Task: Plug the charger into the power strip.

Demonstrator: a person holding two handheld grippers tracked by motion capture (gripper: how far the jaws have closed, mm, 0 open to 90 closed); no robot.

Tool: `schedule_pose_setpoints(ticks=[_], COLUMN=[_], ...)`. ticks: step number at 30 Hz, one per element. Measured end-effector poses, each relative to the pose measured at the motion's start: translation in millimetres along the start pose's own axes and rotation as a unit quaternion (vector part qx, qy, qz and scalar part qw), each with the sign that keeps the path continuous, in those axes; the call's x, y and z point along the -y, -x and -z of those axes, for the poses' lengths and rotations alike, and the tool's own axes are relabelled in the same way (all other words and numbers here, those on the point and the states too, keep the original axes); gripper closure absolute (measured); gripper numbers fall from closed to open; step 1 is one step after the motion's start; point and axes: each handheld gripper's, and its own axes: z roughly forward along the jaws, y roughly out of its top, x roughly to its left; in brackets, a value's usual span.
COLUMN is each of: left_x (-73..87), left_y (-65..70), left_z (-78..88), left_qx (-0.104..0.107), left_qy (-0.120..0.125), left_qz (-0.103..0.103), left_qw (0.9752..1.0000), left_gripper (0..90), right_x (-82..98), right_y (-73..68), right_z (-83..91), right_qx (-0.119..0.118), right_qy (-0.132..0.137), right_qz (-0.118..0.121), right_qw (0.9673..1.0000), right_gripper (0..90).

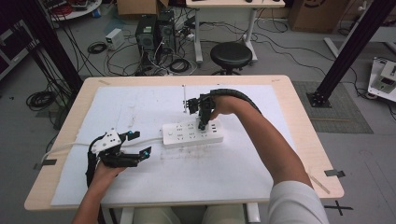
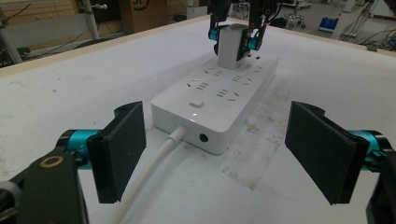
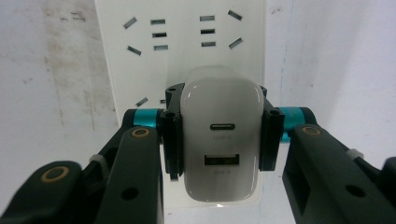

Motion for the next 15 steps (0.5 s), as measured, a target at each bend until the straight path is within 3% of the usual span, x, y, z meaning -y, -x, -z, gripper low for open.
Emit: schedule_pose_setpoints(ticks=[3,5,6,8,11,15], left_x=[0.1,0.5,0.5,0.6,0.7,0.4], left_y=[-0.7,-1.3,-1.4,-1.3,-1.3,-0.9], left_z=[0.5,0.3,0.2,-0.4,-0.8,-0.7], left_qx=[0.0,-0.001,-0.001,-0.001,-0.001,-0.001], left_qy=[0.0,0.0,0.0,0.002,0.001,0.001], left_qz=[0.0,-0.001,0.0,0.002,0.001,0.002], left_qw=[1.0,1.0,1.0,1.0,1.0,1.0], left_gripper=[20.4,20.4,20.4,20.4,20.4,20.4], right_x=[2.7,5.3,6.8,10.7,18.1,27.2], right_y=[0.2,0.4,1.4,2.6,2.0,-0.5], right_z=[-0.5,-0.6,-1.1,-0.7,0.2,4.2], right_qx=[0.001,0.0,-0.004,-0.015,-0.016,0.007], right_qy=[0.016,0.028,0.041,0.073,0.106,0.124], right_qz=[-0.001,-0.014,-0.026,-0.067,-0.107,-0.135], right_qw=[0.9999,0.9995,0.9988,0.9949,0.9885,0.9831], right_gripper=[62.9,61.7,56.6,38.5,26.0,21.2])
